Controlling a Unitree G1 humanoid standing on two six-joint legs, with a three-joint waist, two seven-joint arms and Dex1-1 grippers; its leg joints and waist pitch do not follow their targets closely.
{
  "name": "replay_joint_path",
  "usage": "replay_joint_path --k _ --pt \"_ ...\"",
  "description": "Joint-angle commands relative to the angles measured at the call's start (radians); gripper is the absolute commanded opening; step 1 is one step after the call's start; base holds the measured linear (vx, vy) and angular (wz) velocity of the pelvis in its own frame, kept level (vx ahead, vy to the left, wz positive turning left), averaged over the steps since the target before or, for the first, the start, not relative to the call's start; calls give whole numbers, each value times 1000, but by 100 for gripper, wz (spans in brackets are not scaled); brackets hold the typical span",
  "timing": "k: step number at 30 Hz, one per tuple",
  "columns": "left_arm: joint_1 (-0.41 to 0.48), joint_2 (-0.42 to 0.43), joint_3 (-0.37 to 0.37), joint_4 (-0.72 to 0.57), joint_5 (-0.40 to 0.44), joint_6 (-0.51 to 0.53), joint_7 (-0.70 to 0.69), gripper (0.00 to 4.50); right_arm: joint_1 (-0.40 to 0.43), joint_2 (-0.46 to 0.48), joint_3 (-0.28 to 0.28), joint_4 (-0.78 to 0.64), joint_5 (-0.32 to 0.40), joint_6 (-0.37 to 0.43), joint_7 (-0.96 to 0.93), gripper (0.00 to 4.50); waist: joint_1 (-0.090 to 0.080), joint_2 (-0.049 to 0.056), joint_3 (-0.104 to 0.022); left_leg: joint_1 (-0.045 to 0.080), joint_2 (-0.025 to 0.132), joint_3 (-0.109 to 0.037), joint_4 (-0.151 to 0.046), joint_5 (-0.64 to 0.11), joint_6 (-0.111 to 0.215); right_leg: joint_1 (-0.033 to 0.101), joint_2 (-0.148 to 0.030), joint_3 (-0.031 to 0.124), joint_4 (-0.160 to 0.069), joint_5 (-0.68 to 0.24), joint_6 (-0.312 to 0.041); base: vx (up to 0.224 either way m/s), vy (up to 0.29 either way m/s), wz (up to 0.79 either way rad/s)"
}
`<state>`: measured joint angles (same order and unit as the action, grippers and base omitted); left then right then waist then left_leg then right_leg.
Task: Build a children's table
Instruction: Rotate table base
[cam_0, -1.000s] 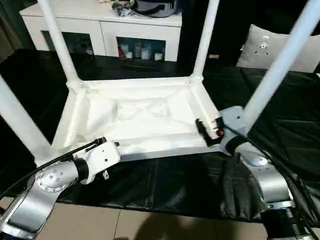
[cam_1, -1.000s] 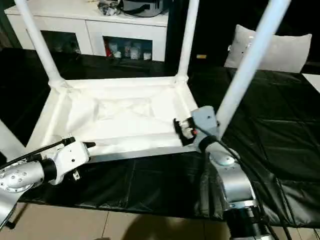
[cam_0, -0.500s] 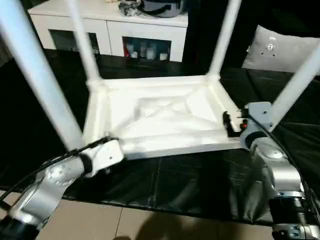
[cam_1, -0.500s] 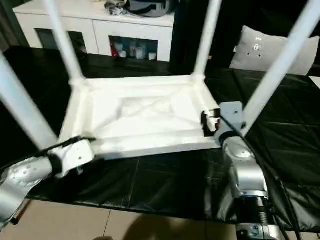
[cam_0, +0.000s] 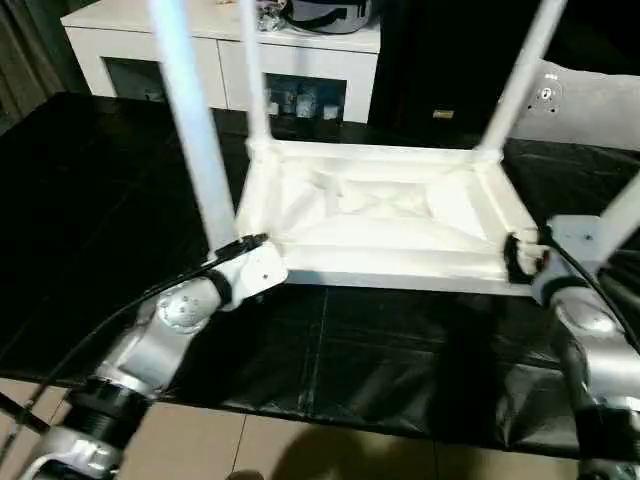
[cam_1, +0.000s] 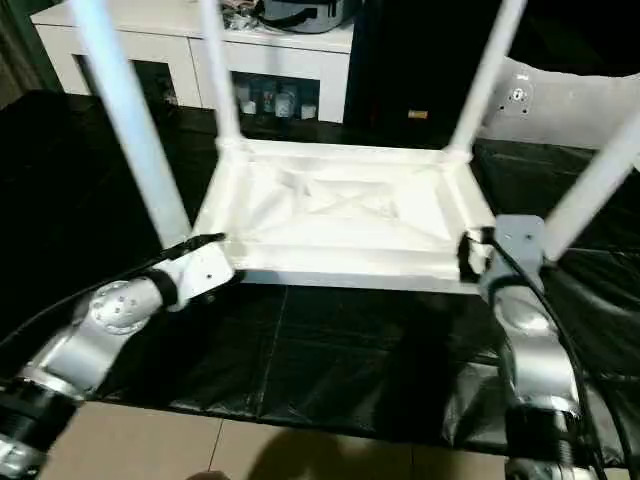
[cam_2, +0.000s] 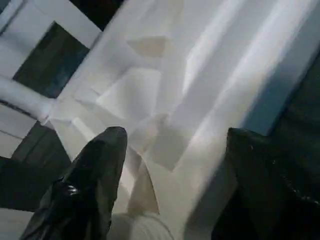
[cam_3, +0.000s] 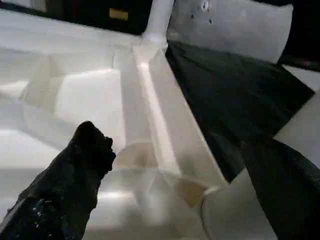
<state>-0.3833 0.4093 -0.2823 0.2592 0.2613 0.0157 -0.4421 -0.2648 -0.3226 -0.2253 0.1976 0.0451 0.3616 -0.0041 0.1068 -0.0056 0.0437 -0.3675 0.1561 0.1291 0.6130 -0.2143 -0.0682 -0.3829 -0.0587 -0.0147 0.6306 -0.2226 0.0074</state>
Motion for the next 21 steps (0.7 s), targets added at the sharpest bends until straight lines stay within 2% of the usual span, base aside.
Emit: replay_joint_path --k 1,5,6,10,12,13,14,16,17,21 --pt "36 -23 37 -35 -60 3 9 348 22 11 9 -41 7 15 2 450 -6 -3 -52 7 47 -1 -86 -123 -21 44 -69 34 -68 -12 -176 0 0 0" --pt "110 -51 81 -121 -133 46 9 348 50 27 41 -82 25 16 53 450 -18 -5 -51 1 50 -1 -87 -113 5 45 -69 34 -68 -6 -183 0 0 0" --pt "146 -62 107 -163 -163 74 9 368 65 26 62 -105 22 10 79 450 -21 3 -50 1 51 -2 -86 -118 8 42 -68 33 -68 -10 -187 0 0 0" --pt "278 -101 197 -314 -237 183 51 383 96 42 90 -177 76 20 155 450 -32 -2 -44 0 54 0 -91 -167 19 42 -67 34 -77 -73 -191 0 0 0" --pt "313 -111 212 -350 -240 196 71 406 104 43 101 -191 83 27 172 450 -32 -1 -42 4 53 3 -91 -186 26 34 -64 36 -85 -133 -182 0 0 0" --pt "328 -115 219 -364 -239 200 82 419 106 44 106 -197 88 30 180 450 -32 1 -41 4 56 4 -93 -193 24 34 -64 36 -86 -141 -181 0 0 0" --pt "358 -125 231 -390 -233 210 110 425 112 46 118 -207 94 37 196 450 -32 -3 -39 3 57 5 -96 -200 22 33 -62 35 -87 -160 -172 0 0 0" --pt "391 -137 242 -417 -222 220 144 429 120 47 132 -222 99 48 213 450 -33 -2 -37 1 59 5 -97 -219 18 31 -63 36 -90 -187 -160 0 0 0" --pt "423 -168 267 -451 -218 239 193 440 130 47 144 -237 93 64 219 450 -33 -3 -37 2 58 5 -97 -220 14 29 -62 37 -92 -194 -153 0 0 0" --pt "451 -209 291 -501 -222 273 238 440 142 48 152 -259 85 112 208 450 -33 -5 -37 0 55 6 -96 -200 13 31 -60 37 -93 -173 -141 0 0 0"
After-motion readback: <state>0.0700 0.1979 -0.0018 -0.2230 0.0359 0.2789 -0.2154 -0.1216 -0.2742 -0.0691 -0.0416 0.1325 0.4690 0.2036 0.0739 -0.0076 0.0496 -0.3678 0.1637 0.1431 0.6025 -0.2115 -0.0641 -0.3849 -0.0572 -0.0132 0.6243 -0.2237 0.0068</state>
